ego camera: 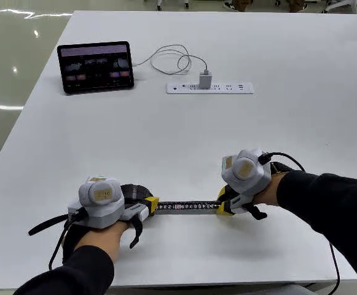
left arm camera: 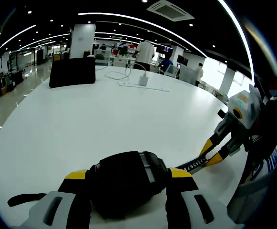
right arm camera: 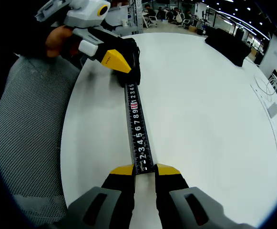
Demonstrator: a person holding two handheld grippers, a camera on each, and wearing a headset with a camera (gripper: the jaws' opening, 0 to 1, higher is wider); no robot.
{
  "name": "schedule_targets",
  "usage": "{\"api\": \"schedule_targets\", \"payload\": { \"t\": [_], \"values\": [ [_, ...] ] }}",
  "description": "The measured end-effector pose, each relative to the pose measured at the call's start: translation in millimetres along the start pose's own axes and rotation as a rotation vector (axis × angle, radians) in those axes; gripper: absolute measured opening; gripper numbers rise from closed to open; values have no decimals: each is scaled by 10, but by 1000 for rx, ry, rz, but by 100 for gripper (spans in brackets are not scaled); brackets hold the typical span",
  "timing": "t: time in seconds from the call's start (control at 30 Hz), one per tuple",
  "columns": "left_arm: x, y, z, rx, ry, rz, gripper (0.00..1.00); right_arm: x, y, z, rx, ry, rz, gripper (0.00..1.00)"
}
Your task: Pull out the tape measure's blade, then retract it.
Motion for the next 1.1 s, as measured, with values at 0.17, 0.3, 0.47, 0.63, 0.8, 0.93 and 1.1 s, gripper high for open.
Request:
{"api": "schedule_targets", "payload": {
  "t": [0.17, 0.3, 0.47, 0.63, 0.8, 0.93, 1.1],
  "values": [
    [-1, 0, -1, 0, 1, -1, 59, -5, 10, 15, 5, 4, 0, 11],
    [-3, 3, -1, 0, 3, -2, 59, -10, 18, 32, 9, 4, 1, 11],
    [-4, 8, 0, -1, 4, -3, 59, -13, 30, 47, 10, 1, 0, 11],
    [-2, 5, 1, -2, 3, -4, 59, -16, 40, 65, 17, 7, 0, 11],
    [-1, 5, 2, -2, 4, -3, 59, -26, 46, 83, 17, 2, -2, 11],
    [-3, 7, 2, -1, 3, -3, 59, -31, 50, 96, 21, 2, -1, 11],
    [-2, 8, 2, -1, 3, -4, 59, -21, 60, 112, 37, 6, 15, 11]
  ]
}}
Point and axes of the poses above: the centre of the closed fingertips' face, and the gripper's own axes: y roughly forward along the fingers, x roughly to its right, z roughly out of its top, the point moved 4 cm from there along -y, roughly backward along the fingers, and after that the axes turned 4 degrees about -x, right-handed, at the moved point
